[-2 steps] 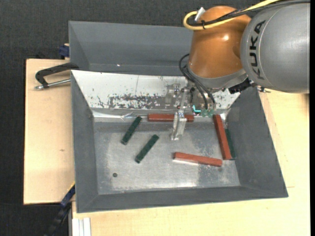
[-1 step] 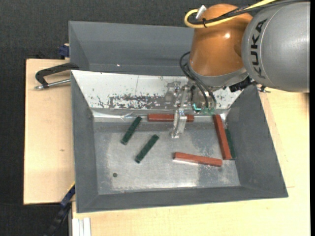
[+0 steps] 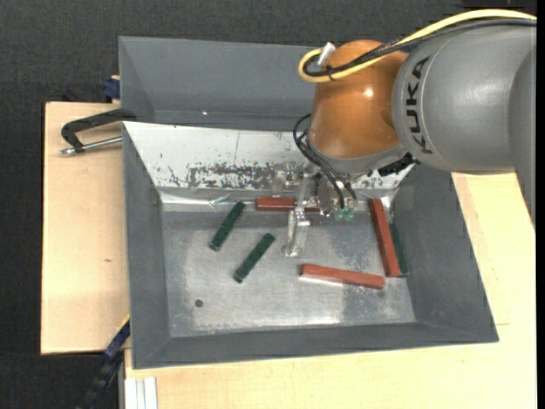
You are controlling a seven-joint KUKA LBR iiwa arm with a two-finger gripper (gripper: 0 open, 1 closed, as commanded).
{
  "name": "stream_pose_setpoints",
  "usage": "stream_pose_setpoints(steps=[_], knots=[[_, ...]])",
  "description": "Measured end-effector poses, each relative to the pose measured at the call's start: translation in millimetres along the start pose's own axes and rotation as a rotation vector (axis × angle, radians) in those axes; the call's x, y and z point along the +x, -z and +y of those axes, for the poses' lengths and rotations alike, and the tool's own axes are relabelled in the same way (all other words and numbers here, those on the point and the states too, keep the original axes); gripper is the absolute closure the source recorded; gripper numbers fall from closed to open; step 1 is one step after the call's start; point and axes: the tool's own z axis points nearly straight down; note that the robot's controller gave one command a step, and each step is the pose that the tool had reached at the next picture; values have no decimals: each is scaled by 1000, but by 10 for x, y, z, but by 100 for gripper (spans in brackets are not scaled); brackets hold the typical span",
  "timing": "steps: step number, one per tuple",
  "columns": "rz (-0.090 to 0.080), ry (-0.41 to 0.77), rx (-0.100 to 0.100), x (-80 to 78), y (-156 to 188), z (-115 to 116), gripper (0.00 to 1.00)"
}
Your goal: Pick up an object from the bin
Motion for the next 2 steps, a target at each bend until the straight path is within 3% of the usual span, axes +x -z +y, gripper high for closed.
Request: stream_pose_setpoints(steps=[1,2], knots=[[2,-1,1,-117,-571,462,0],[9,111,-5,65,-848,744,0]])
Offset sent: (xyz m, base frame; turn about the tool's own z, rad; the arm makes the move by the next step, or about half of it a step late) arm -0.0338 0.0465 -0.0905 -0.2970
